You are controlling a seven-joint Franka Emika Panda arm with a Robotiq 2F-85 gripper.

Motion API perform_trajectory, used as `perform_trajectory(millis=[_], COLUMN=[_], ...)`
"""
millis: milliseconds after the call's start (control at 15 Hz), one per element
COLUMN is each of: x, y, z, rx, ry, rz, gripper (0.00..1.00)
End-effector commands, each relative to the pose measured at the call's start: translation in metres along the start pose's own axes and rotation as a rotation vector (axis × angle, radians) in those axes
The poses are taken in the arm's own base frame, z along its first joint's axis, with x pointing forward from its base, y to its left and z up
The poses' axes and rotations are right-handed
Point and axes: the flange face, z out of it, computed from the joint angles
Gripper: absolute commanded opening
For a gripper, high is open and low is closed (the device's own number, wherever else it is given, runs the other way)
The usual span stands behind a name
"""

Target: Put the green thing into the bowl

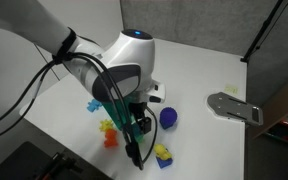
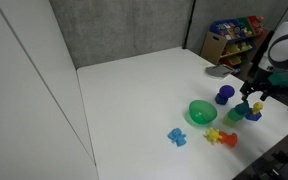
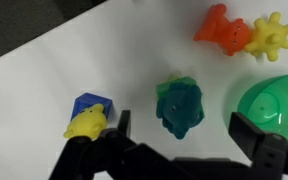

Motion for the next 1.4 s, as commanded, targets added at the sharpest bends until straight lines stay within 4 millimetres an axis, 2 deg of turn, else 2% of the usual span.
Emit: perform_trajectory(millis=[0, 67, 133, 400, 733, 867, 1000, 1333], x=[0.006, 0.006, 0.006, 0.001, -0.013, -0.02, -0.025, -0.024], y=[-0.006, -0.007, -0.008, -0.018, -0.035, -0.042, -0.051, -0.084], z=[0.013, 0.017, 0.02, 0.022, 0.001, -0.01, -0.027, -0.061], rx=[-0.003, -0.011, -0.02, -0.026, -0.018, -0.006, 0.002, 0.014], ry=[0.003, -0.002, -0.006, -0.018, 0.001, 0.013, 0.04, 0.06], rz=[0.019, 0.015, 0.013, -0.016, -0.062, -0.08, -0.104, -0.164], gripper=[1.0, 0.76, 0.75, 0.4, 0.03, 0.05, 0.02, 0.04])
